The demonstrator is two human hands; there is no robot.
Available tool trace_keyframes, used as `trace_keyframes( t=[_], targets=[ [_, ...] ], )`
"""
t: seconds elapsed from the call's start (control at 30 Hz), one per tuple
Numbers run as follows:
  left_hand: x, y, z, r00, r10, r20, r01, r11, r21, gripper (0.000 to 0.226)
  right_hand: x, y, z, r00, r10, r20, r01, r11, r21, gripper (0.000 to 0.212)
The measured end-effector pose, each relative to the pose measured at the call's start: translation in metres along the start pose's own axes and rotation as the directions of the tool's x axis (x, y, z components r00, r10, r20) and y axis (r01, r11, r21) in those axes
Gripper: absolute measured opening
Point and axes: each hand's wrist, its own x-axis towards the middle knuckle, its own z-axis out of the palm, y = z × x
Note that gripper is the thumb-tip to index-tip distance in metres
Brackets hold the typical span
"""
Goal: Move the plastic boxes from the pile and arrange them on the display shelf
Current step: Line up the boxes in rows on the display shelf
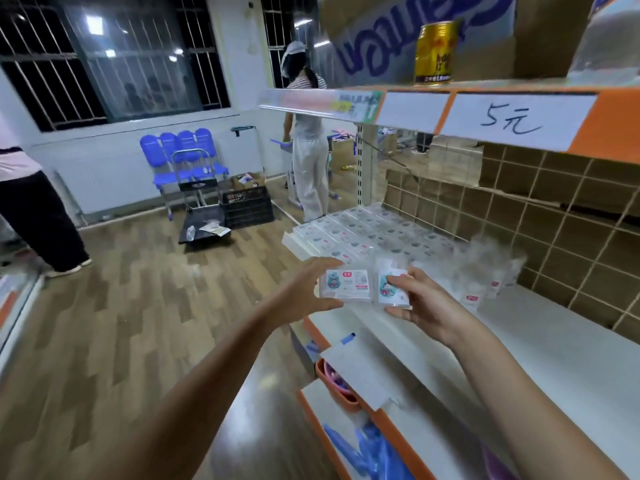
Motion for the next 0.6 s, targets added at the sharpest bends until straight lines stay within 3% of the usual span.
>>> trace_keyframes(
  t=[0.33, 0.5, 0.6],
  targets=[
    [0.131, -0.077, -0.008, 0.99, 0.105, 0.094, -0.104, 0.994, -0.017, 0.069, 0.113, -0.036, 0.01, 0.969, -0.132, -0.21, 0.113, 0.988, -0.101, 0.06],
    [0.218, -0.114, -0.021, 0.963, 0.216, 0.161, -0.224, 0.974, 0.029, 0.067, 0.178, -0.056, 0.012, 0.925, -0.163, -0.343, 0.163, 0.986, -0.027, 0.045],
    [0.264, -0.138, -0.025, 0.937, 0.273, 0.216, -0.291, 0.955, 0.056, 0.068, 0.209, -0.06, 0.016, 0.89, -0.165, -0.426, 0.171, 0.985, -0.023, 0.05]
  ],
)
